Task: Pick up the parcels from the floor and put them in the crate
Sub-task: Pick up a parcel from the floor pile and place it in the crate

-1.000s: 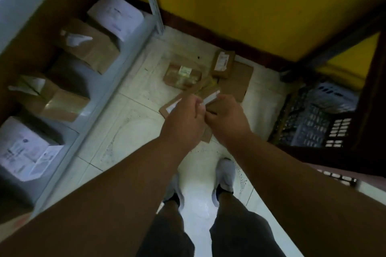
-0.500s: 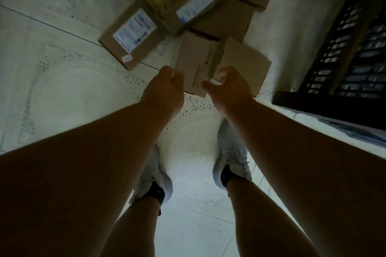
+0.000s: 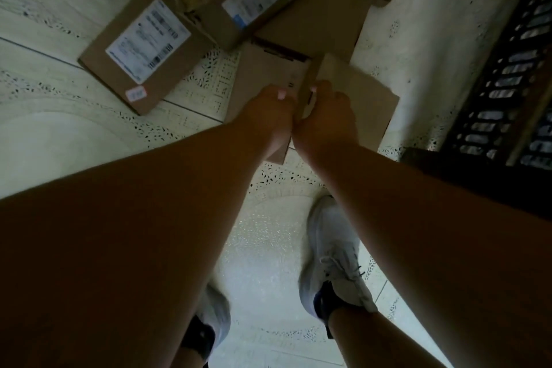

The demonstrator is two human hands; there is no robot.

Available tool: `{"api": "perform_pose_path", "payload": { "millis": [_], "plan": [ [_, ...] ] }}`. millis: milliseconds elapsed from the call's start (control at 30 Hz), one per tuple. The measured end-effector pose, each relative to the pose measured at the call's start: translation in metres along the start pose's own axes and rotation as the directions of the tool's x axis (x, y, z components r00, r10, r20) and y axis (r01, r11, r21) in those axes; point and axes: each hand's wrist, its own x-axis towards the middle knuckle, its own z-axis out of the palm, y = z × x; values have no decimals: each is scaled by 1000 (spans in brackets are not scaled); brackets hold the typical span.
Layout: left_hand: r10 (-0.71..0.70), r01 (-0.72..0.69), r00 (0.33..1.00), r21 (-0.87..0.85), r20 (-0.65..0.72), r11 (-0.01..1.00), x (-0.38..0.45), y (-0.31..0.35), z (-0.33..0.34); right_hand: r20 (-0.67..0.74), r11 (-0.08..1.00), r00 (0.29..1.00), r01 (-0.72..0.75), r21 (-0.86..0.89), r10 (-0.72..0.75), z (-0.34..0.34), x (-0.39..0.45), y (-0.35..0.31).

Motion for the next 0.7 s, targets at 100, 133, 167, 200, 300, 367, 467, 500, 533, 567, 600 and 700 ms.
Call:
{"api": "perform_pose_path", "payload": {
  "millis": [100,133,167,200,300,367,467,500,533,567,600,700],
  "plan": [
    [-52,54,997,-44,63,998,9,5,3,42,975,987,-157,158,152,0,9,-8],
    [-79,86,995,-118,64,989,11,7,3,54,962,981,-194,190,187,-1,11,-10],
    [-106,117,992,-181,69,976,13,8,4,63,955,976,-216,204,208,-1,13,-11],
    [-122,133,990,-214,64,968,13,9,4,68,952,974,-227,205,217,-2,13,-12],
    [-171,186,983,-307,73,934,6,12,6,84,940,972,-235,247,221,-6,12,-12],
    [-172,203,978,-360,115,911,1,18,8,109,920,962,-273,283,252,-9,12,-10],
    [-186,213,977,-361,108,908,1,26,12,143,874,941,-338,348,307,-15,13,-7],
    [-152,168,985,-259,79,951,6,26,15,134,877,942,-335,344,308,-17,14,-5],
    [-109,116,992,-128,58,985,11,26,17,122,886,944,-329,326,306,-18,16,-3],
    [-48,48,999,-17,8,999,17,25,19,107,896,948,-318,310,299,-18,17,-1],
    [16,-14,999,41,-34,999,24,24,19,98,907,953,-302,294,285,-20,18,2],
    [141,-139,990,66,-29,988,44,31,16,103,935,972,-233,268,213,-20,21,14]
  ]
}}
